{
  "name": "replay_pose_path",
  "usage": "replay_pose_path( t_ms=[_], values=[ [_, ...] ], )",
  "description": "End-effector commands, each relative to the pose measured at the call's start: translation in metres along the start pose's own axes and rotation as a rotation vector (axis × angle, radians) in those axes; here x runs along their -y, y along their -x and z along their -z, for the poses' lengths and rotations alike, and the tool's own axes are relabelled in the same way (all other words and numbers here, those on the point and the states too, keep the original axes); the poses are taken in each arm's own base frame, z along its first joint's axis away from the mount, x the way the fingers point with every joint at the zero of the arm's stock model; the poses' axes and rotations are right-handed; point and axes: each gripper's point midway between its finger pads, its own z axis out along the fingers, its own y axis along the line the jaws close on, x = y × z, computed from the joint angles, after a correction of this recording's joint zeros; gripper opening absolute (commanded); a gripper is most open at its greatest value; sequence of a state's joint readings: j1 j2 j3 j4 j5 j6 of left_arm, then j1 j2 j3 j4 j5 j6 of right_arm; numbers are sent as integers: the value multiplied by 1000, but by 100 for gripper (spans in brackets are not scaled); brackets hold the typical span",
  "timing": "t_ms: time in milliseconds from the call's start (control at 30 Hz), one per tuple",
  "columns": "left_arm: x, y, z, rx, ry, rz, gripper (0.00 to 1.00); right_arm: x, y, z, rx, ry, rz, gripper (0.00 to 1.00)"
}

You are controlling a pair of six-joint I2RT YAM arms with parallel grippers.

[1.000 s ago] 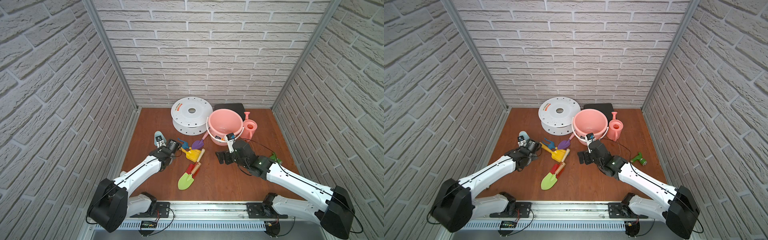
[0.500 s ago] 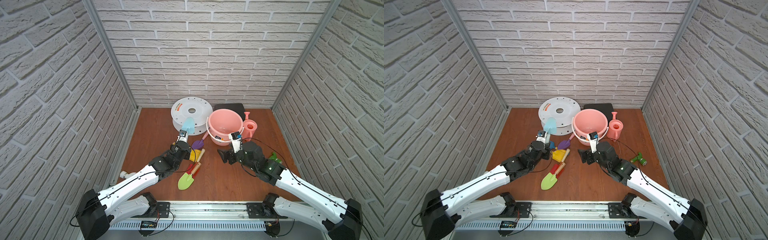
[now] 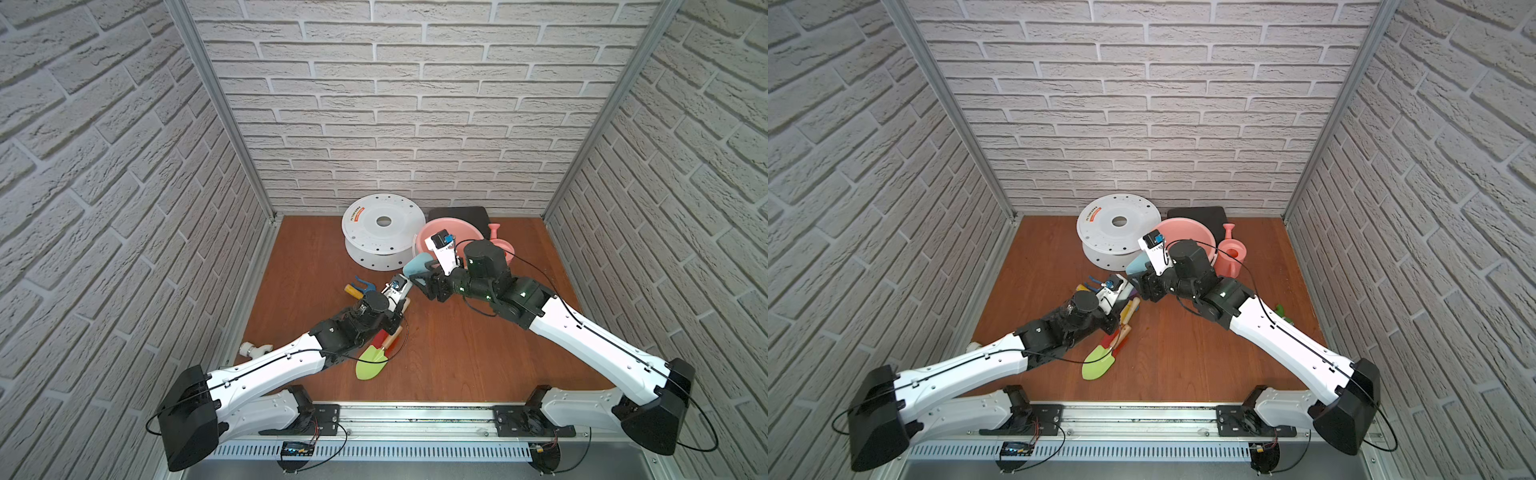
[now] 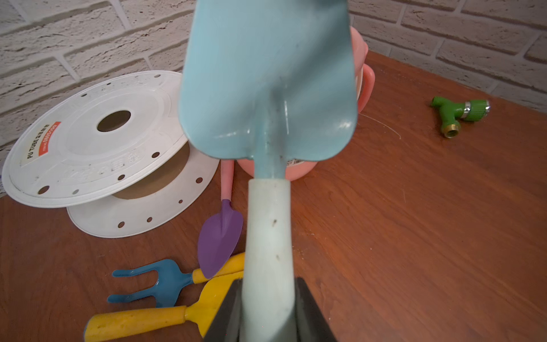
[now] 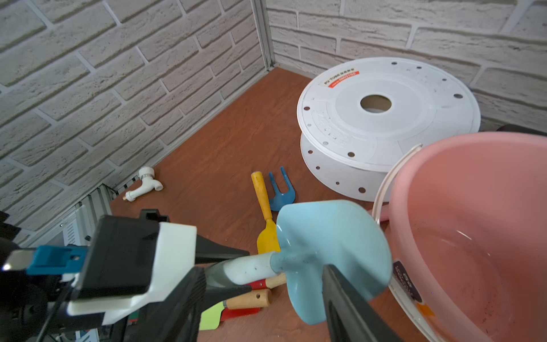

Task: Organize the gardening tools
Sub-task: Pick up the gardening tool from the center of the board.

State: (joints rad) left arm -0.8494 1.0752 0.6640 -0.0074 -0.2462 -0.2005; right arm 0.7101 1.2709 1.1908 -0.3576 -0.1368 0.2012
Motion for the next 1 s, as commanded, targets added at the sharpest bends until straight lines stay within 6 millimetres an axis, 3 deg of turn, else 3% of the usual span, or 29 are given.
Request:
replay_pose_path(
  t_ms=[0, 433, 700, 800, 967],
  values=[
    [6, 24, 11, 119, -39, -3, 0, 2, 4, 6, 5, -12, 5, 61],
    [-5, 15, 10, 96, 22, 9, 0, 26, 13, 34, 118, -125, -25, 60],
    [8, 20, 15, 128, -62, 10, 0, 21, 10, 15, 52, -62, -43, 57],
    [14, 20, 17, 132, -93, 4, 0, 21, 9, 9, 44, -48, -52, 42],
    [18, 19, 15, 126, -113, -3, 0, 24, 13, 8, 47, -35, -69, 6]
  ],
)
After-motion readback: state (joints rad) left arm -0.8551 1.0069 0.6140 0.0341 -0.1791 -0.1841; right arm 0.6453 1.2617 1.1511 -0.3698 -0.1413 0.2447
